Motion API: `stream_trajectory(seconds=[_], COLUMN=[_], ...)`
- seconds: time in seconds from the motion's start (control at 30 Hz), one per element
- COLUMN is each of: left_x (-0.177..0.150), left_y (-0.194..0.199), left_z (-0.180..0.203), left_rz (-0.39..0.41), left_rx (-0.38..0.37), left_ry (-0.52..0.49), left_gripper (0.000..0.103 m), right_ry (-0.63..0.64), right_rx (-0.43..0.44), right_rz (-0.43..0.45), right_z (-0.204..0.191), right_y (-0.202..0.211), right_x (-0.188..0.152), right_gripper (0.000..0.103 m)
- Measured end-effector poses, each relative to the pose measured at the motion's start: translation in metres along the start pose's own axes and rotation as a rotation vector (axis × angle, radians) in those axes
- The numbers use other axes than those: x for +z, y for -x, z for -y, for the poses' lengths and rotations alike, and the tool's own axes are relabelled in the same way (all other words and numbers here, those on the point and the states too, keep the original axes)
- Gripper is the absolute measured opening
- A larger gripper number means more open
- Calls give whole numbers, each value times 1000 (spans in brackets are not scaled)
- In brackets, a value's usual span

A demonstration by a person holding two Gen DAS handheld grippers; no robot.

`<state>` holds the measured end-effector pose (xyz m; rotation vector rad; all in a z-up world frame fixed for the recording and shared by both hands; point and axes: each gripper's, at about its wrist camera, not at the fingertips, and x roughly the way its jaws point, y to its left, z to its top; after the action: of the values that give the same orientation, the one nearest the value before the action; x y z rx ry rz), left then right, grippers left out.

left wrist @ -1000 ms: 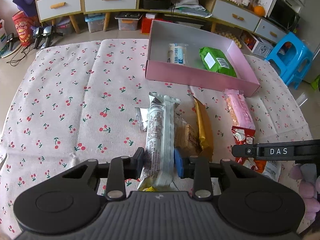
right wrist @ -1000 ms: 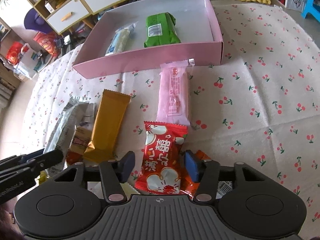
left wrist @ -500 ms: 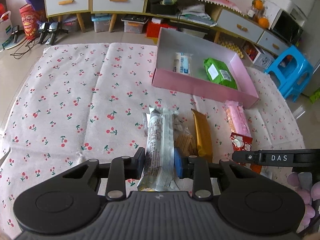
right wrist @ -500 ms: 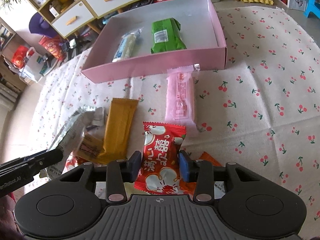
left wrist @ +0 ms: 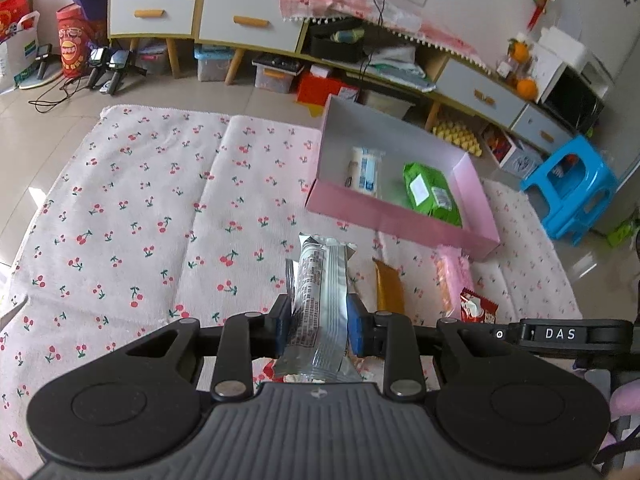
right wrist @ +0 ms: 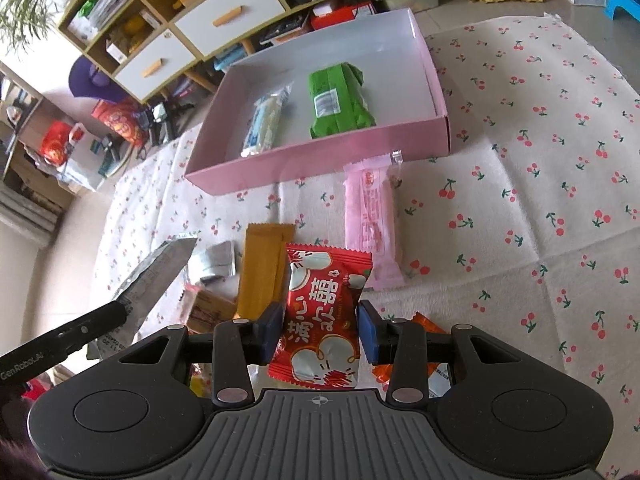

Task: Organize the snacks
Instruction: 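Carry both snacks into the pink box and open both tools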

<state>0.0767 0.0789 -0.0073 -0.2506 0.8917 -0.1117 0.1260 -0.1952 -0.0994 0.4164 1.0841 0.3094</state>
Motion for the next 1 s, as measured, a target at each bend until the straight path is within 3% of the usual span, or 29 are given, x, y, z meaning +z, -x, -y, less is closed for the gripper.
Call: stream_trajectory(seconds=[0.3,0.5,0.63,0.8,1.0], left_x=[8,19,35,57,73], left_y=[12,6,4,-12,-55], left_z=[3,5,16,39,62], left_rz=[83,93,116,142,177], left_rx=[-33,-76,-97,-142,-140], left_ry=[36,88,63,52,26], left_gripper=[26,26,26,26,26], right_ry=[-32,-58,-58,-52,-45], right_rx=[21,10,6,-6,-1], right_rz=[40,68,82,115,153], right_z=[6,14,20,31,42], right_y=[14,24,32,34,24], right_x=[9,21,35,65,105], right_gripper=[39,39,39,39,39])
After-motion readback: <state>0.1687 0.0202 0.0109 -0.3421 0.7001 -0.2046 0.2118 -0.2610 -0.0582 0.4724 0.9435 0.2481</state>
